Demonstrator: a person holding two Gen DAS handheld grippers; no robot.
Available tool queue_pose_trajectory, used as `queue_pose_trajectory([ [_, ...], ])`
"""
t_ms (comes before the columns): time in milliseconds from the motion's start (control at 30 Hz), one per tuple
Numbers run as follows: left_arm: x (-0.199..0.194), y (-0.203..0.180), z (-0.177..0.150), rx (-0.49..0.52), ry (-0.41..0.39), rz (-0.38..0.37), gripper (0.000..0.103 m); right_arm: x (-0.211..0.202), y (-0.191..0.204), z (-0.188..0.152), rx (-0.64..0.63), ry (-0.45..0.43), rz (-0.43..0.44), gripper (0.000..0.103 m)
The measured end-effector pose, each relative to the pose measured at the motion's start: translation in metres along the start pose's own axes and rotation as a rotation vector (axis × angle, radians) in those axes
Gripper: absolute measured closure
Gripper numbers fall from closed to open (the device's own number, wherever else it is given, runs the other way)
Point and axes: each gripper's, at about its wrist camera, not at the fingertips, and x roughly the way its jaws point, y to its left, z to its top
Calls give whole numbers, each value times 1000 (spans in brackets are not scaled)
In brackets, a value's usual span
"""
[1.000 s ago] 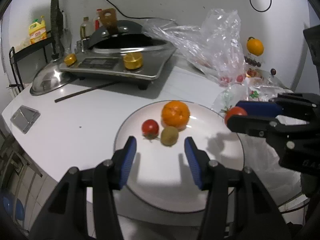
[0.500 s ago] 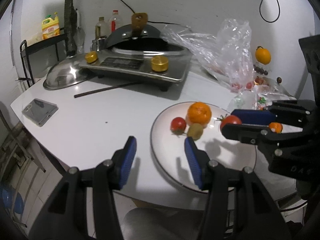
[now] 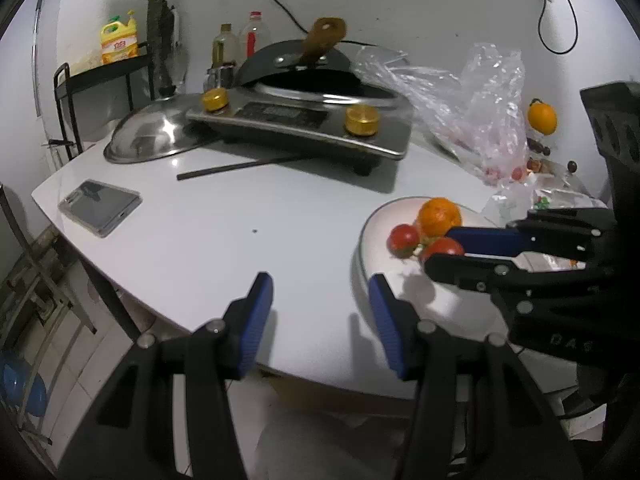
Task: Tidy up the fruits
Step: 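Lower the cherry tomato onto the plate and open the right gripper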
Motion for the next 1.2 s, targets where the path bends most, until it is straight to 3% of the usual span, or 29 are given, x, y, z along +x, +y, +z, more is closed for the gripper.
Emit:
queue_pose_trajectory([
  [733,18,25,-13,-53,28,-12,51,44,10,8,-2,52,-9,74],
  [833,16,26,-13,-54,27,-10,51,43,10,9,1,48,-20,73],
  [967,13,25,-14,-54,23,-10,51,38,10,10,-2,38,-31,66],
  [1200,3,18,-13,-46,9,-17,51,24,11,11,-6,21,-41,66],
])
